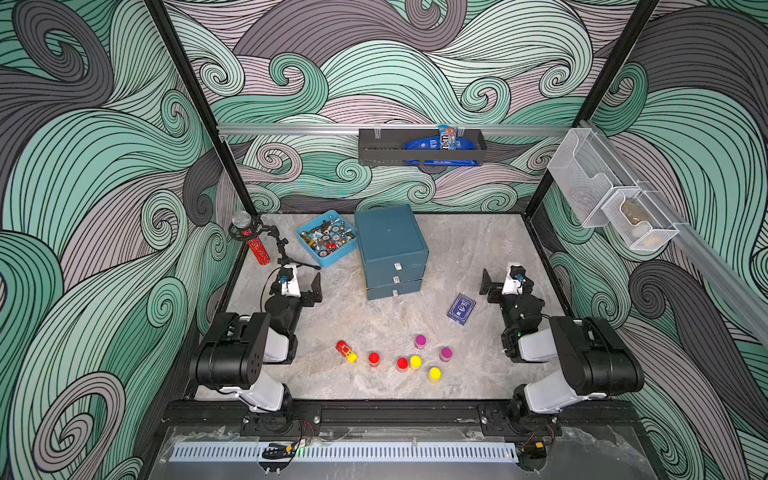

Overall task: Put the paint cans in the drawer according to color
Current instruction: Open the drawer in the storage box.

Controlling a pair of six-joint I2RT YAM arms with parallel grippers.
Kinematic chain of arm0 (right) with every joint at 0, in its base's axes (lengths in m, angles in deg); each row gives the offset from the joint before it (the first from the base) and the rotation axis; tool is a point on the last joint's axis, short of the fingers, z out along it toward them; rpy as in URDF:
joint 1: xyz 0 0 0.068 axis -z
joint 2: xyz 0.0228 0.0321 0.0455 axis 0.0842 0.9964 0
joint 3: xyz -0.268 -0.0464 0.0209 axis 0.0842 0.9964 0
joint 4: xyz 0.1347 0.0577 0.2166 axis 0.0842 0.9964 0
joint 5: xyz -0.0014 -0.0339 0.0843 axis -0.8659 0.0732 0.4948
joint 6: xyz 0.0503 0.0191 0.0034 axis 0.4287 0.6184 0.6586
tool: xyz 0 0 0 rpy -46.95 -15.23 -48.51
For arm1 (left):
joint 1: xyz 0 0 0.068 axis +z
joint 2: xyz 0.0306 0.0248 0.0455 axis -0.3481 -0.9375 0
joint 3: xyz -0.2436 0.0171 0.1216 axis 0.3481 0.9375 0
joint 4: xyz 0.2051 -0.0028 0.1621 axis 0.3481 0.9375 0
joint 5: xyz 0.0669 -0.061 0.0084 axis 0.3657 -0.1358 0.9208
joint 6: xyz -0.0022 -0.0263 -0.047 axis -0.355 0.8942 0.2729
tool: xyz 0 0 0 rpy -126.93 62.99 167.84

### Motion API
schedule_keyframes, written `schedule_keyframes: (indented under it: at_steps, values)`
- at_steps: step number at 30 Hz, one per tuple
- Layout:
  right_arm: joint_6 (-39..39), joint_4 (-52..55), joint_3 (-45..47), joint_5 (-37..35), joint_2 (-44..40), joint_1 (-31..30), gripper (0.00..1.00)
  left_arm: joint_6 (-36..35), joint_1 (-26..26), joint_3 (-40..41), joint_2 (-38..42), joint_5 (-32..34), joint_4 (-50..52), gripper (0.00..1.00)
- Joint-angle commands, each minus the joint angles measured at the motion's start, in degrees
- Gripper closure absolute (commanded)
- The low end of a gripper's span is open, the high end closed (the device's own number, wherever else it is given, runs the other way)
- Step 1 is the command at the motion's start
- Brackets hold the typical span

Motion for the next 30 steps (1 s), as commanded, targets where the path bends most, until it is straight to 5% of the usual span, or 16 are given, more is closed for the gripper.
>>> schedule_keyframes:
  at_steps: [1,17,22,25,27,30]
  values:
    - [0.78,-1.21,-0.49,-0.74,0.17,0.37,0.00,-0.54,0.50,-1.27,-0.58,-0.92,-1.75,0.01]
    - [0.77,-1.79,-0.28,-1.00,-0.18,0.35,0.00,-0.55,0.46,-0.89,-0.20,-1.16,-2.22,0.01]
    - [4.62,26.78,-12.27,-9.94,-14.24,-0.40,0.00,-1.24,-0.86,-1.59,10.99,2.77,7.87,0.01]
    - [5.01,33.75,-22.79,-10.16,-17.99,-1.04,0.00,1.26,-1.63,-2.07,17.63,2.57,8.39,0.01]
    - [12.53,40.85,-32.29,-11.76,-18.72,-1.49,0.00,6.09,-3.02,-2.87,20.29,3.20,6.90,0.01]
    - [38.32,64.16,-44.63,-11.24,-17.58,-0.88,0.00,8.16,-8.81,-9.68,24.90,12.66,19.12,0.01]
